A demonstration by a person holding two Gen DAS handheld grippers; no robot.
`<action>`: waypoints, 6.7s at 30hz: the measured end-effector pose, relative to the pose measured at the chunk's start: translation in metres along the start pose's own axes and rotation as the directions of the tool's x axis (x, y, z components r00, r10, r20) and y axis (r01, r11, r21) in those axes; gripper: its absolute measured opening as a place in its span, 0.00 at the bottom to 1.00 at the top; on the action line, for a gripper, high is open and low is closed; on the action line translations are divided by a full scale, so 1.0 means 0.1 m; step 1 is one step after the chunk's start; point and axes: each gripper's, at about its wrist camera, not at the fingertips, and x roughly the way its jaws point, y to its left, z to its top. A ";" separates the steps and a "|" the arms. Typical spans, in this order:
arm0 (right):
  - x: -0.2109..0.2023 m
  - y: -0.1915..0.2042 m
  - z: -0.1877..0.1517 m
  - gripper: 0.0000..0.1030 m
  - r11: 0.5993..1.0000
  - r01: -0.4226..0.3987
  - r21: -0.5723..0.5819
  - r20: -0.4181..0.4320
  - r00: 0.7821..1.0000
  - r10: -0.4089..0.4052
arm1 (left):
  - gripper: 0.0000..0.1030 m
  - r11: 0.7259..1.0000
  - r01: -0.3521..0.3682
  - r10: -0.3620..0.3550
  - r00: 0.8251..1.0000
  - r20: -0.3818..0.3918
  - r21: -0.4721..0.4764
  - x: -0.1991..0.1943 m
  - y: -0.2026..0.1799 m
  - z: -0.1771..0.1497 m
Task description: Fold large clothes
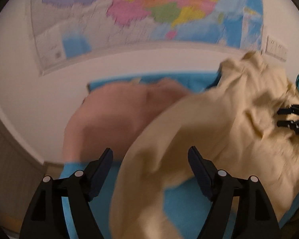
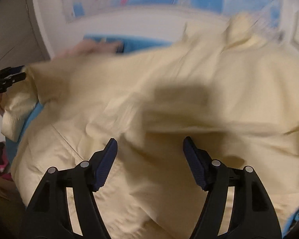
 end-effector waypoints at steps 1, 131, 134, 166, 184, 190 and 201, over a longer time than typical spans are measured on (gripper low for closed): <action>0.02 0.02 0.00 0.66 1.000 0.006 0.012 -0.002 1.000 -0.006 | 0.73 1.000 0.000 0.000 1.000 -0.025 0.001 0.02 0.08 -0.08; -1.57 -1.22 -2.64 0.95 0.800 -0.208 0.562 0.155 0.977 0.145 | 0.93 0.782 0.605 -0.621 0.778 -0.099 -0.149 0.24 -1.25 -0.81; -1.54 -1.13 -2.60 0.73 0.806 -0.257 0.534 0.185 0.965 0.186 | 0.93 0.754 0.644 -0.657 0.746 -0.109 -0.133 0.19 -1.41 -0.87; -2.36 -1.03 -2.44 0.77 0.891 -0.072 0.449 0.191 0.982 -0.017 | 0.78 0.872 0.489 -0.487 0.870 0.081 -0.007 -0.66 -1.08 -0.47; -1.77 -1.25 -2.16 0.88 0.898 -0.110 0.426 0.133 0.989 0.058 | 0.78 0.863 0.504 -0.503 0.855 -0.125 -0.027 0.31 -1.17 -0.25; -1.66 -1.07 -2.75 0.89 0.826 -0.277 0.490 0.150 0.961 0.233 | 0.81 0.787 0.604 -0.617 0.774 -0.142 -0.123 0.13 -1.05 -0.76; -1.49 -0.71 -2.81 0.31 0.779 -0.440 0.446 0.201 0.898 0.392 | 0.47 0.772 0.635 -0.623 0.753 -0.212 -0.015 -0.10 -1.63 -0.92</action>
